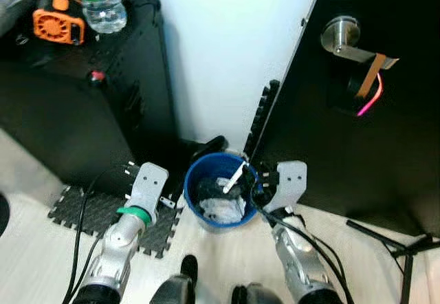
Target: Clean up the room
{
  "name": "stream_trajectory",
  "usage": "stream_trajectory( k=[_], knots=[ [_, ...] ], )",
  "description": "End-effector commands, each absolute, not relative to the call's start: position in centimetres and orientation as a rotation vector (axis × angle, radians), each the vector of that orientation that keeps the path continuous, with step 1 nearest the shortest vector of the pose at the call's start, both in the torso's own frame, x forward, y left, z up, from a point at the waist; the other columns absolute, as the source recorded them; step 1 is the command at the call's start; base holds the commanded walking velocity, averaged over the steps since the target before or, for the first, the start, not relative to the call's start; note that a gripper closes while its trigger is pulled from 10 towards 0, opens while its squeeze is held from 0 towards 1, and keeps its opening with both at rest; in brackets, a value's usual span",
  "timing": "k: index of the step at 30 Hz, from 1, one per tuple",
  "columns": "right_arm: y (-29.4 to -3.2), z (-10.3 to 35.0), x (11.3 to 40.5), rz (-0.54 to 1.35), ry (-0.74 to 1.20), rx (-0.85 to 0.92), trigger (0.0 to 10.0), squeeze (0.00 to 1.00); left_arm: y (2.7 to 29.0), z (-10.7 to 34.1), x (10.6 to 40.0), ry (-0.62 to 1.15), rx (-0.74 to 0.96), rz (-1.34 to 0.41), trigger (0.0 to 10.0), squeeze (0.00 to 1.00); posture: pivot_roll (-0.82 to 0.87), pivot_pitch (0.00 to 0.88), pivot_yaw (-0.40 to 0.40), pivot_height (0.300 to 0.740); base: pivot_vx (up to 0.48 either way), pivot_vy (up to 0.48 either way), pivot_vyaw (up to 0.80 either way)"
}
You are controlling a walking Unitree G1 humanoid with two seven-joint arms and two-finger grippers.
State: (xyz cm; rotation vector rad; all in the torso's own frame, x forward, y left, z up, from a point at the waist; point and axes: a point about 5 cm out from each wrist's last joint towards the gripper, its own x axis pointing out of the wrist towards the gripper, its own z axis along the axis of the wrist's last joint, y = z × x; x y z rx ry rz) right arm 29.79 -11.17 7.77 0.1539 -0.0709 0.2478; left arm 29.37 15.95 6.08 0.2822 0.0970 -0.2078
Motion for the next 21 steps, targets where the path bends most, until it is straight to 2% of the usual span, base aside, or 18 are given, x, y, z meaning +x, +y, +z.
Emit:
stream_trajectory(
  k=[1,17,21],
  knots=[
    [-11.8,6.8,29.4,0.225,-0.036,0.168,10.0,0.00,15.7,5.6,29.2,0.114,0.296,-0.213,10.0,0.00,0.02,0.084,0.024,0.740,-0.405,0.000,0.00],
    [-12.2,6.7,29.8,0.234,-0.029,0.127,10.0,0.00,14.8,5.9,29.7,0.110,0.288,-0.208,10.0,0.00,0.01,0.083,0.019,0.740,-0.409,0.000,0.00],
    [-12.4,6.4,29.8,0.248,-0.010,0.108,10.0,0.00,14.6,5.7,29.9,0.119,0.276,-0.206,10.0,0.00,0.01,0.085,0.012,0.740,-0.174,0.000,0.00]
  ],
)
